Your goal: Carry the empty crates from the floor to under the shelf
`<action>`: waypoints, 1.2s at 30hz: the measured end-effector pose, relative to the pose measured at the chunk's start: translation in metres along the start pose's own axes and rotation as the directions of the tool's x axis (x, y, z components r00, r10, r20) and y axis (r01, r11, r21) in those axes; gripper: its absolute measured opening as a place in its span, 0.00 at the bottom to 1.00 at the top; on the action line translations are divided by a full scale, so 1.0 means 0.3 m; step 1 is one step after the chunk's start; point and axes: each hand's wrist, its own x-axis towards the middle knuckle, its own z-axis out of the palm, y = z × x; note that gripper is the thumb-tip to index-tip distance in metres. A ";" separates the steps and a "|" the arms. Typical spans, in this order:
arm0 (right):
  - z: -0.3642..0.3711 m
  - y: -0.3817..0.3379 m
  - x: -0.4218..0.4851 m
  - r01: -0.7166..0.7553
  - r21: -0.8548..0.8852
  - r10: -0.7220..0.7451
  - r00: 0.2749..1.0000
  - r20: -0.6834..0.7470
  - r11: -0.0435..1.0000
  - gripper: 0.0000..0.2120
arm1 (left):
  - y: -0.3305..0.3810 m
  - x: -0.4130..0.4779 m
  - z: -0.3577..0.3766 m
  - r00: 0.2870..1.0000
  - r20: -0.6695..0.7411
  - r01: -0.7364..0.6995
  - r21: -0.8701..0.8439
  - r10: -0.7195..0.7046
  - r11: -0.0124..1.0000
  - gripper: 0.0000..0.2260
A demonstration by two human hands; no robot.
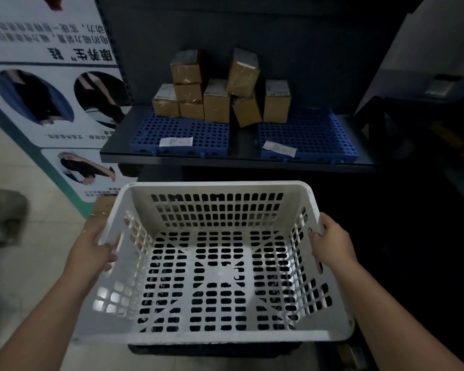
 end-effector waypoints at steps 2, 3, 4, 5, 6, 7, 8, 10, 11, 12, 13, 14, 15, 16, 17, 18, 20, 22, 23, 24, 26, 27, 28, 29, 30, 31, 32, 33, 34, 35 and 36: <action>-0.007 0.002 -0.003 -0.004 -0.011 0.004 1.000 0.010 1.000 0.06 | 0.003 0.001 -0.006 1.000 -0.003 0.000 0.022 0.001 1.000 0.28; -0.009 0.004 -0.006 -0.013 -0.001 0.013 1.000 0.016 1.000 0.06 | 0.006 0.004 -0.007 1.000 -0.008 -0.005 0.030 0.005 1.000 0.28; -0.008 0.007 -0.010 -0.021 0.012 0.021 1.000 0.023 1.000 0.06 | 0.010 0.010 -0.008 1.000 -0.013 -0.011 0.036 0.012 0.999 0.28; -0.005 0.011 -0.015 -0.028 0.022 0.027 0.999 0.027 0.999 0.07 | 0.014 0.016 -0.010 1.000 -0.017 -0.017 0.042 0.017 0.999 0.28; -0.001 0.012 -0.021 -0.030 0.029 0.029 0.999 0.027 0.999 0.07 | 0.017 0.020 -0.011 1.000 -0.020 -0.017 0.047 0.018 0.999 0.28; 0.004 0.011 -0.026 -0.026 0.032 0.026 0.999 0.024 0.999 0.08 | 0.018 0.023 -0.011 1.000 -0.020 -0.012 0.051 0.013 0.999 0.28; 0.009 0.008 -0.030 -0.020 0.029 0.019 1.000 0.020 0.999 0.08 | 0.016 0.023 -0.009 1.000 -0.019 -0.004 0.055 0.005 0.998 0.28; 0.016 0.000 -0.035 -0.006 0.013 0.006 1.000 0.015 1.000 0.07 | 0.004 0.015 -0.009 1.000 -0.012 0.008 0.066 -0.007 0.998 0.28; 0.018 -0.003 -0.035 -0.004 0.007 0.003 1.000 0.017 1.000 0.07 | -0.005 0.012 -0.011 1.000 -0.009 0.010 0.070 -0.009 0.997 0.29; 0.020 -0.006 -0.036 -0.005 0.004 0.005 1.000 0.022 1.000 0.06 | -0.014 0.013 -0.016 1.000 -0.004 0.010 0.074 -0.010 0.997 0.29; 0.023 -0.007 -0.038 -0.009 0.003 0.008 1.000 0.025 1.000 0.06 | -0.023 0.014 -0.023 1.000 0.002 0.010 0.073 -0.011 0.997 0.29; 0.025 -0.008 -0.041 -0.012 0.003 0.012 1.000 0.026 1.000 0.07 | -0.030 0.012 -0.031 1.000 0.009 0.014 0.069 -0.015 0.998 0.29; 0.028 -0.007 -0.044 -0.010 0.003 0.010 1.000 0.022 1.000 0.07 | -0.037 0.011 -0.037 1.000 0.014 0.018 0.062 -0.019 0.998 0.29; 0.032 -0.008 -0.048 -0.008 0.003 0.008 1.000 0.015 1.000 0.08 | -0.040 0.010 -0.042 1.000 0.017 0.021 0.058 -0.022 0.998 0.28; 0.036 -0.008 -0.052 -0.007 0.006 0.007 1.000 0.009 1.000 0.08 | -0.042 0.011 -0.046 0.999 0.021 0.024 0.055 -0.025 0.998 0.28; 0.038 -0.009 -0.058 -0.014 0.008 0.014 1.000 0.006 1.000 0.09 | -0.041 0.010 -0.052 0.999 0.026 0.027 0.053 -0.028 0.998 0.28; 0.039 -0.011 -0.067 -0.032 -0.013 0.032 0.999 0.016 0.999 0.10 | -0.040 0.012 -0.059 0.999 0.031 0.010 0.049 -0.012 0.999 0.28; 0.029 -0.015 -0.073 -0.046 -0.086 0.050 0.997 0.053 0.995 0.13 | -0.035 0.001 -0.061 0.999 0.042 -0.013 0.046 0.011 0.999 0.27; 0.021 -0.019 -0.077 -0.043 -0.142 0.054 0.996 0.075 0.989 0.17 | -0.032 -0.014 -0.059 0.998 0.039 -0.046 0.066 0.043 0.997 0.26; 0.011 -0.024 -0.083 -0.040 -0.209 0.061 0.994 0.096 0.977 0.22 | -0.024 -0.031 -0.058 0.995 0.033 -0.093 0.105 0.090 0.990 0.26; -0.007 -0.031 -0.098 -0.025 -0.344 0.061 0.994 0.094 0.939 0.32 | 0.000 -0.063 -0.060 0.980 0.019 -0.195 0.229 0.196 0.954 0.27; -0.014 -0.035 -0.106 -0.007 -0.387 0.035 0.997 0.066 0.922 0.35 | 0.016 -0.071 -0.062 0.971 0.014 -0.234 0.294 0.240 0.927 0.29; -0.021 -0.042 -0.120 0.024 -0.404 -0.011 0.999 0.033 0.915 0.36 | 0.032 -0.081 -0.062 0.958 0.015 -0.270 0.375 0.285 0.887 0.31; -0.024 -0.048 -0.138 0.071 -0.390 -0.078 0.997 -0.002 0.918 0.37 | 0.043 -0.089 -0.061 0.943 0.026 -0.308 0.445 0.331 0.841 0.32; -0.029 -0.057 -0.159 0.129 -0.356 -0.150 0.988 -0.032 0.926 0.37 | 0.058 -0.101 -0.059 0.931 0.044 -0.337 0.479 0.362 0.810 0.34; -0.036 -0.066 -0.175 0.188 -0.305 -0.214 0.975 -0.055 0.934 0.37 | 0.076 -0.112 -0.058 0.923 0.066 -0.365 0.469 0.380 0.804 0.34; -0.047 -0.078 -0.189 0.230 -0.234 -0.254 0.964 -0.074 0.944 0.37 | 0.101 -0.127 -0.060 0.915 0.088 -0.391 0.434 0.394 0.812 0.35; -0.058 -0.091 -0.199 0.263 -0.176 -0.282 0.955 -0.092 0.949 0.37 | 0.126 -0.136 -0.063 0.905 0.097 -0.417 0.403 0.415 0.815 0.35; -0.071 -0.106 -0.213 0.281 -0.144 -0.297 0.950 -0.099 0.949 0.37 | 0.154 -0.152 -0.068 0.896 0.106 -0.435 0.397 0.431 0.808 0.35; -0.076 -0.107 -0.228 0.296 -0.120 -0.308 0.946 -0.098 0.947 0.37 | 0.162 -0.165 -0.070 0.886 0.116 -0.455 0.393 0.448 0.799 0.36; -0.080 -0.114 -0.251 0.297 -0.090 -0.306 0.946 -0.108 0.950 0.36 | 0.169 -0.189 -0.072 0.882 0.111 -0.462 0.386 0.457 0.798 0.36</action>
